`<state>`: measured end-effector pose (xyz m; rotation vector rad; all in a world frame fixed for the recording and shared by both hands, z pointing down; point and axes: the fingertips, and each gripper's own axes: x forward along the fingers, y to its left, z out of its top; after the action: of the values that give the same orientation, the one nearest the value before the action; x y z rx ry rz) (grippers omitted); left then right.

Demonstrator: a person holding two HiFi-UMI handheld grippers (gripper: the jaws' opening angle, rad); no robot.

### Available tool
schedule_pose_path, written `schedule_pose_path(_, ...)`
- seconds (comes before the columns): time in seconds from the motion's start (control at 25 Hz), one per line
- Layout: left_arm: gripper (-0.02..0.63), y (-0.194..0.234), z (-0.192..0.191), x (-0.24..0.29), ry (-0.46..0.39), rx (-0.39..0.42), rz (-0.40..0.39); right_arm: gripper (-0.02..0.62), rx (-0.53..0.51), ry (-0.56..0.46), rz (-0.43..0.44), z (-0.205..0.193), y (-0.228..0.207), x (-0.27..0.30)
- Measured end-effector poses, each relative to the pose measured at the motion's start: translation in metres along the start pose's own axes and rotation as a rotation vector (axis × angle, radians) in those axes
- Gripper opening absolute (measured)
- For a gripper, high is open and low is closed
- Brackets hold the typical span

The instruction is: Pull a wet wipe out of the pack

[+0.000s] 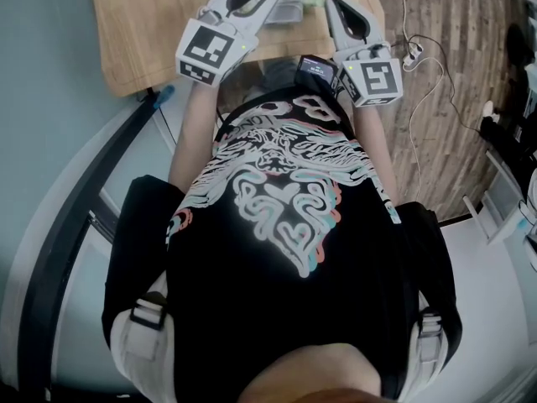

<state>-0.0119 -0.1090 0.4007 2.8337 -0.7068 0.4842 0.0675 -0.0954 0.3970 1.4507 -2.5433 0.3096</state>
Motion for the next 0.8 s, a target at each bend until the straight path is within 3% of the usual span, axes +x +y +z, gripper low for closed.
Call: schedule_pose_path(0.8, 0.000, 0.007, -0.014, -0.033, 0.004, -0.013, 0.087, 0.000, -0.026, 0.040, 0.053, -0.011, 0.024, 0.001)
